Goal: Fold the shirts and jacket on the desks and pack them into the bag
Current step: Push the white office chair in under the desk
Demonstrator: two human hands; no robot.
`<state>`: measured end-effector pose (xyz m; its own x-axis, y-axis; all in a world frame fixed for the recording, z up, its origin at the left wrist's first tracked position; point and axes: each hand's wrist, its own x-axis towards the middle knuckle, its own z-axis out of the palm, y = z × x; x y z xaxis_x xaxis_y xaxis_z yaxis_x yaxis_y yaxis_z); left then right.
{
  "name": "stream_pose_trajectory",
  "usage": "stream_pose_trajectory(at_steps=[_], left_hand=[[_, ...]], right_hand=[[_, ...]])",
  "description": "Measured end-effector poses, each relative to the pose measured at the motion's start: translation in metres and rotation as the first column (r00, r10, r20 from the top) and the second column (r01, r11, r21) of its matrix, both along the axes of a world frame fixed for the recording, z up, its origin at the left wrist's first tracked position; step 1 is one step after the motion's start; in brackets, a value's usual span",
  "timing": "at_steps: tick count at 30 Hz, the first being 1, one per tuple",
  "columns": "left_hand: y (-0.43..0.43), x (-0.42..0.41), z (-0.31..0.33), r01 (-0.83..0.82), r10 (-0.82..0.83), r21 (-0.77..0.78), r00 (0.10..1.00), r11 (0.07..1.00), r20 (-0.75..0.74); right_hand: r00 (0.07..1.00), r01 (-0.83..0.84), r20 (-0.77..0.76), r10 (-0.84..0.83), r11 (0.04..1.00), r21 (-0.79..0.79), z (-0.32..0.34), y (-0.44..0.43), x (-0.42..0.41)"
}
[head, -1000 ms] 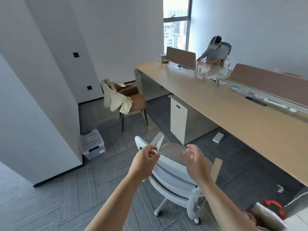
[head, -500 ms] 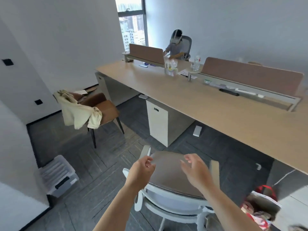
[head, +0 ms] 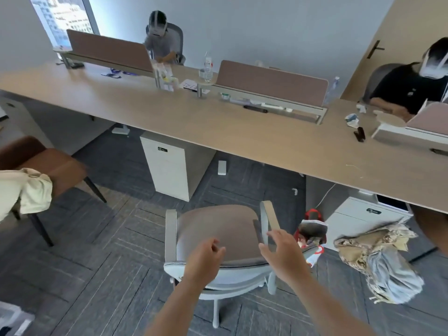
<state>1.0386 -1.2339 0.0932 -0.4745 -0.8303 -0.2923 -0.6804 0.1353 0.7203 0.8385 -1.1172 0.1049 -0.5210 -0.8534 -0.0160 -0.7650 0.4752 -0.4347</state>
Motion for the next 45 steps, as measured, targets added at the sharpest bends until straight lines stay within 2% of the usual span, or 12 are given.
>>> stream_pose_trajectory(at_steps=[5, 10, 13, 16, 20, 25, 31, 45], left_hand=[[0.005, -0.002, -0.004, 0.007, -0.002, -0.096, 0.998, 0.995, 0.059], [0.020, -0.005, -0.005, 0.058, 0.008, -0.203, 0.950, 0.978, 0.312], [0.026, 0.000, -0.008, 0.053, 0.030, -0.210, 0.926, 0.976, 0.375], [0.027, -0.002, -0.012, 0.072, 0.025, -0.236, 0.922, 0.969, 0.387], [0.022, 0.001, -0.014, 0.133, -0.024, -0.278, 0.931, 0.951, 0.364], [0.017, 0.004, -0.013, 0.160, -0.052, -0.307, 0.942, 0.938, 0.333], [0.001, 0.013, -0.018, 0.159, -0.061, -0.363, 0.962, 0.918, 0.266], [-0.119, 0.039, -0.015, 0.410, -0.334, -0.320, 0.904, 0.854, 0.268]], right_hand=[[1.000, 0.026, -0.002, -0.026, 1.000, 0.016, -0.017, 0.007, 0.013], [0.999, -0.015, -0.047, 0.019, 0.997, 0.082, -0.025, 0.009, 0.008], [0.994, -0.078, -0.059, 0.088, 0.984, 0.158, -0.022, 0.012, 0.007], [0.989, -0.116, -0.074, 0.131, 0.977, 0.178, -0.020, 0.016, 0.003], [0.983, -0.143, -0.099, 0.156, 0.982, 0.121, -0.024, 0.012, -0.003], [0.978, -0.186, -0.071, 0.196, 0.974, 0.127, -0.028, 0.011, -0.012], [0.990, -0.067, -0.108, 0.086, 0.984, 0.165, -0.029, 0.015, -0.020], [0.958, 0.278, -0.093, -0.270, 0.957, 0.081, -0.028, -0.037, 0.067]])
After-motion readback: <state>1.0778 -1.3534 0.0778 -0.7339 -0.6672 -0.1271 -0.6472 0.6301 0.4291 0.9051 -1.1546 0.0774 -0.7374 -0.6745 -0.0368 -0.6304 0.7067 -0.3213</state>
